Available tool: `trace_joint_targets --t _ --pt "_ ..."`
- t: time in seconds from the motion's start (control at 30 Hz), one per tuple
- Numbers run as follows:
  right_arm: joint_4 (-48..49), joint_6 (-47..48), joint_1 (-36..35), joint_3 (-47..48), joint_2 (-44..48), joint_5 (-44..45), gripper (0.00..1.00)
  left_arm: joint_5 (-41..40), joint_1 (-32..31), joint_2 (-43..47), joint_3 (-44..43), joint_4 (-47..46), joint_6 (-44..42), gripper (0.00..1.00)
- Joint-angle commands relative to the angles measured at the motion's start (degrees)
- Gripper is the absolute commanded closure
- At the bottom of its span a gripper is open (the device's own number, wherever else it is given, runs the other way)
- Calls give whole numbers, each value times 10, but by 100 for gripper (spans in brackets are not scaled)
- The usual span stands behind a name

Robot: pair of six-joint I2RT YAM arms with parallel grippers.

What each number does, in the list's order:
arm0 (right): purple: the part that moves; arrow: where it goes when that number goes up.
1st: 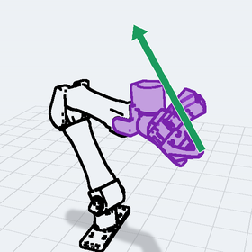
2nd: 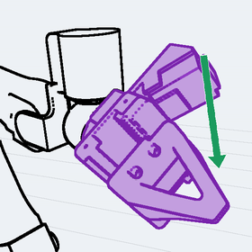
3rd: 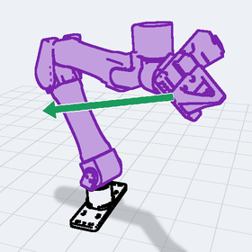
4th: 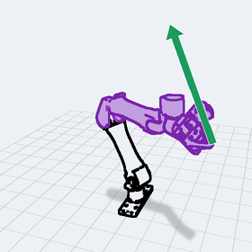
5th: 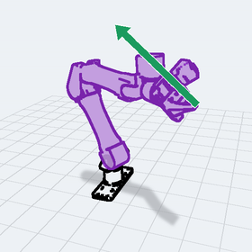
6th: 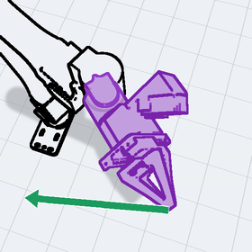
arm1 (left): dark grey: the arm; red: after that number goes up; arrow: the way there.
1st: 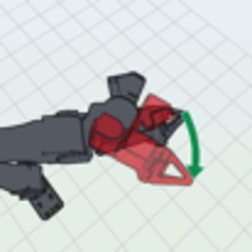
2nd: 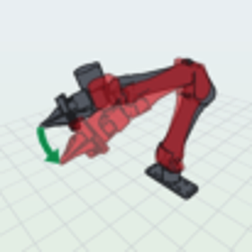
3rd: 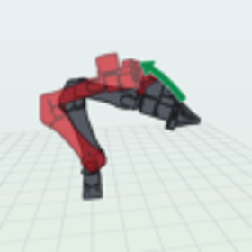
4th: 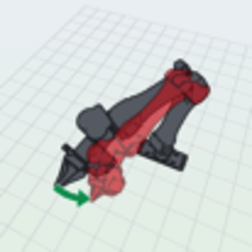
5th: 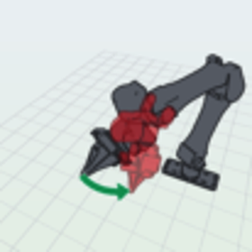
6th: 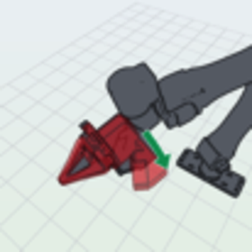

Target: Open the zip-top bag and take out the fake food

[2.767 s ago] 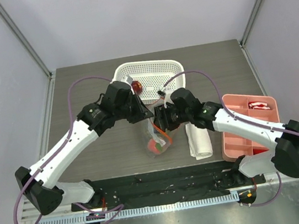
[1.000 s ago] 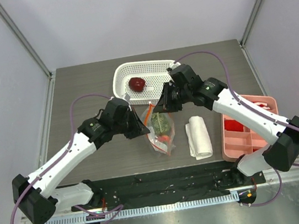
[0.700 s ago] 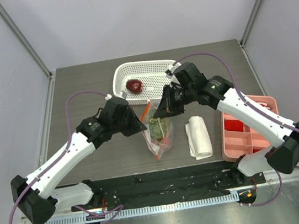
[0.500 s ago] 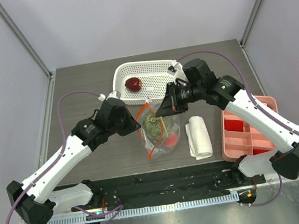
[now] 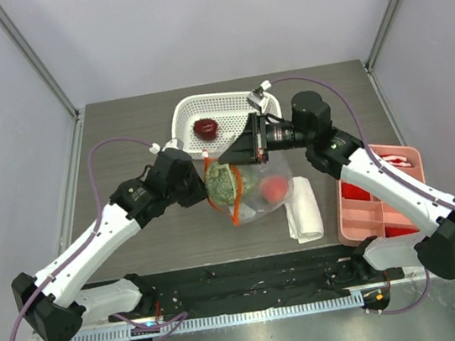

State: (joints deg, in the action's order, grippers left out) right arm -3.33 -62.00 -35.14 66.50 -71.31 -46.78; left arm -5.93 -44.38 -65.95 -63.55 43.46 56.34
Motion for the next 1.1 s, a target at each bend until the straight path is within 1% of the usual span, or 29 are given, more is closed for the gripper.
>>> trace_joint_targets --t 0.0,0.07,0.2,0.23,0.27,0.3,0.33,0.4,0.43,0.47,0.53,0.6,0.7,0.8,0.83,0.93,1.0,1.07 --pt "272 -167 1 -10 -7 -20 99 21 -1 7 -4 -35 2 100" --pt "288 -191 0 -8 -13 -5 99 28 -1 12 3 -43 4 100" --pt "249 -216 1 2 -18 31 99 31 -2 19 10 -56 16 100" --pt "250 -233 1 -2 -20 34 99 30 -1 21 10 -58 16 100" --pt "261 -280 0 -12 -22 34 99 28 -1 24 11 -58 17 100" --pt "240 -290 0 -14 -22 32 99 22 -1 30 11 -58 20 100" --pt "196 -288 0 -12 -21 27 99 9 -1 37 12 -64 21 100" --pt "122 -218 -2 16 -23 0 99 -5 -1 64 16 -75 20 100" --pt "41 -185 -5 29 -27 -11 99 -17 -1 71 20 -84 20 100" --pt "9 -131 -5 47 -37 -20 99 -21 -1 84 20 -87 19 100" --pt "-10 -110 -15 50 -40 -48 99 -23 -1 89 15 -92 8 100" --pt "-11 -83 -27 54 -45 -65 99 -22 -1 89 11 -90 1 100" --pt "-2 -77 -47 68 -52 -81 99 -17 -1 80 5 -80 -4 100" --pt "104 -137 -61 65 -59 -90 99 -6 -1 73 15 -80 -2 100" --pt "184 -189 -63 61 -60 -89 99 -1 -1 73 18 -81 1 100" --pt "297 -258 -63 57 -71 -83 99 11 -1 73 35 -94 9 100" --pt "277 -240 -63 88 -79 -71 99 12 -1 75 40 -96 11 100" --pt "214 -190 -62 121 -88 -52 99 8 -1 79 42 -91 11 100"
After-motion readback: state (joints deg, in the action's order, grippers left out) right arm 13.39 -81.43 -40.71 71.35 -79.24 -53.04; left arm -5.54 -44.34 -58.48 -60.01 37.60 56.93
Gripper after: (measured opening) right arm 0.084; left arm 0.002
